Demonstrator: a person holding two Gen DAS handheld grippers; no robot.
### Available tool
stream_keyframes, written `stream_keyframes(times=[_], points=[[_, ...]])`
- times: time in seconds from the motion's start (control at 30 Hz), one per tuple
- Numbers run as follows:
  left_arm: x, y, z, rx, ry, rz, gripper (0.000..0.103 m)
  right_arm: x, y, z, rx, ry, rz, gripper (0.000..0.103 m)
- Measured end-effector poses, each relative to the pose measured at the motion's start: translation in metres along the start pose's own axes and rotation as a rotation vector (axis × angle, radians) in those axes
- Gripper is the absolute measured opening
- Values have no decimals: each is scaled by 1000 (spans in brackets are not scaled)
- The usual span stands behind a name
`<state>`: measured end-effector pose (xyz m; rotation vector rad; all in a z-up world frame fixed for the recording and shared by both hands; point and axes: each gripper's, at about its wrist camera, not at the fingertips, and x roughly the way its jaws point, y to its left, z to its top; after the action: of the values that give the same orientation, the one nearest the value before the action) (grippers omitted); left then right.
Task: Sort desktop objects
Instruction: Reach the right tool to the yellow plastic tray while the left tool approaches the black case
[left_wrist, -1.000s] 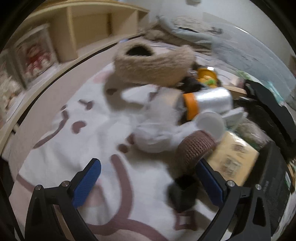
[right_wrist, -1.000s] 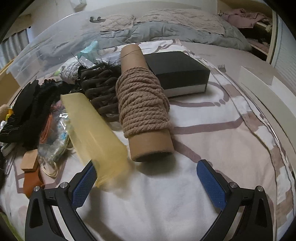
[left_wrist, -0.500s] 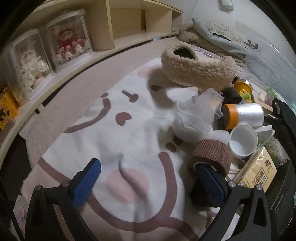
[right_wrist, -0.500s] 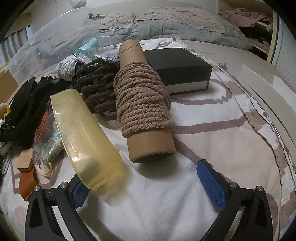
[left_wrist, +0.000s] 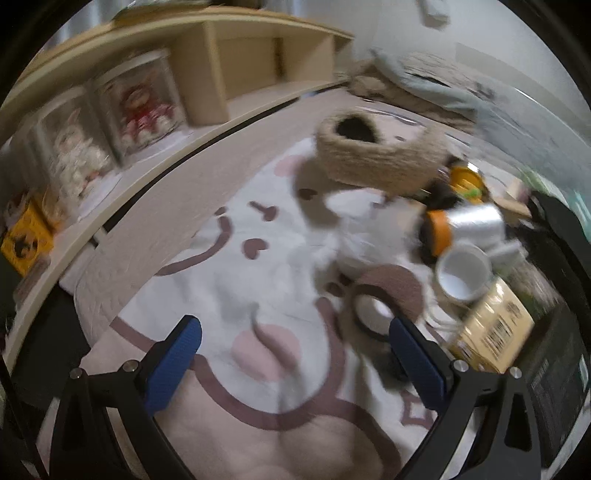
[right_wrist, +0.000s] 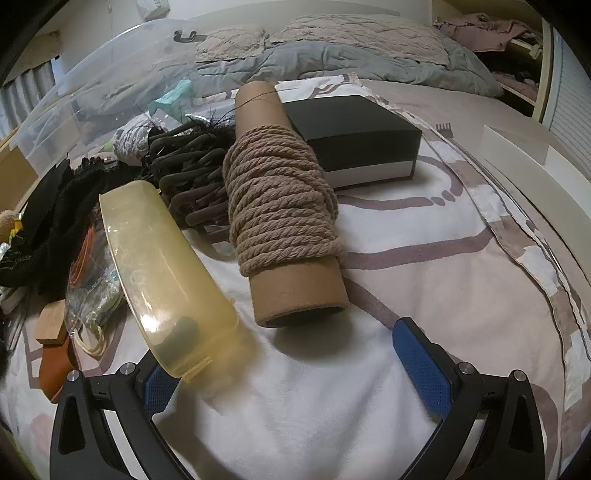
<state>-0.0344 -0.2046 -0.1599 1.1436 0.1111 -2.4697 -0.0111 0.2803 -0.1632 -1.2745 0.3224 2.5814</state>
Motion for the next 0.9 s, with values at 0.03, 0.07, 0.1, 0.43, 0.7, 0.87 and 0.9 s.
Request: stream_keyframes(times=[0.03, 0.07, 0.1, 0.43, 0.7, 0.87, 0.9], points=[[-2, -7, -2, 39, 0, -8, 102, -1, -2, 1, 13, -5, -5, 103], [-5, -12, -3, 69, 1, -13, 102, -3, -5, 1, 29, -11, -11, 103], [-8, -22, -7, 128, 1, -18, 102, -6, -11, 2, 62, -23, -21, 103], [1, -51, -16, 261, 42, 23, 102, -28, -51, -5, 273, -108, -123, 103], [10, -2, -7, 24, 74, 128, 103, -33, -63, -4, 307, -119, -175, 103], [16, 9, -7, -31, 90, 133, 103, -44, -70, -4, 334, -152, -233, 103], [16, 9, -7, -31, 86, 137, 103, -47, -73, -4, 347, -161, -248, 103]])
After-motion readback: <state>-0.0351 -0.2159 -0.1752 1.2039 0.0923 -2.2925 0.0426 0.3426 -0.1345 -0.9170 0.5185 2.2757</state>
